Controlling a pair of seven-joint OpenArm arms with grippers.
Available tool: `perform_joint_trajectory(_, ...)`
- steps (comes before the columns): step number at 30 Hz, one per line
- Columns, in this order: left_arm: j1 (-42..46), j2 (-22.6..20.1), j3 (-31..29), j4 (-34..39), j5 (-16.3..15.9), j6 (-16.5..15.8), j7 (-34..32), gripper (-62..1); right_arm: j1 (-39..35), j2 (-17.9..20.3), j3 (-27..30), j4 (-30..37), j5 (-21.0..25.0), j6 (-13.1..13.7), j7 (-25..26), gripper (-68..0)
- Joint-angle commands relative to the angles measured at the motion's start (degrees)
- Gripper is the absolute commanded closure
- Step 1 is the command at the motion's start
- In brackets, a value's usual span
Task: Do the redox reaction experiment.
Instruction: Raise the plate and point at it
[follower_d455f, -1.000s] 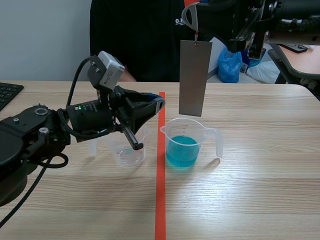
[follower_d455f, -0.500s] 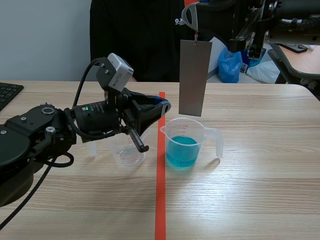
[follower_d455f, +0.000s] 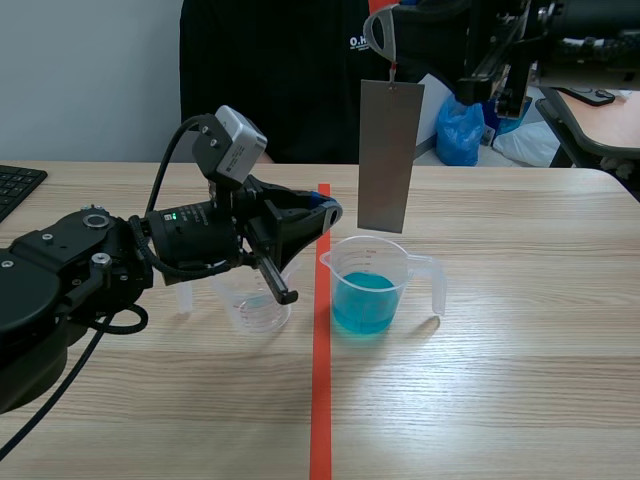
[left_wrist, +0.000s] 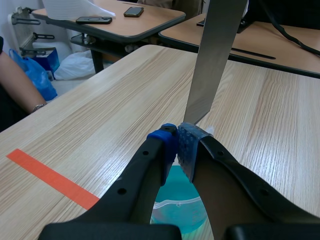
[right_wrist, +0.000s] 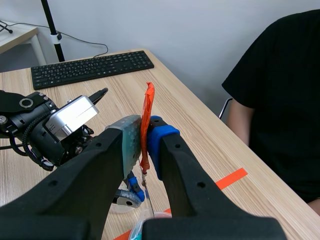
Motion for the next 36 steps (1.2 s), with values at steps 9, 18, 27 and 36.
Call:
perform_joint_trajectory(9,-0.81,0.28,-0.15,0.28,-0.79,-0.09,-0.98,-3.8,1.44,0.76,0.83,0.66,0.63,0.42,1.27,-1.5)
perform_joint_trajectory(18,-0.81,0.26,-0.15,0.28,-0.79,-0.09,-1.01,-3.8,1.44,0.76,0.83,0.66,0.61,0.42,1.27,-1.5)
perform_joint_trajectory(27,-0.81,0.26,-0.15,0.28,-0.79,-0.09,-1.05,-3.8,1.44,0.76,0.83,0.66,0.61,0.42,1.25,-1.5)
perform_joint_trajectory(36,-0.81,-0.55,-0.15,0.28,-0.79,-0.09,-1.44,-3.8,1.44,0.76,0.83,0.66,0.61,0.42,1.22,-1.5)
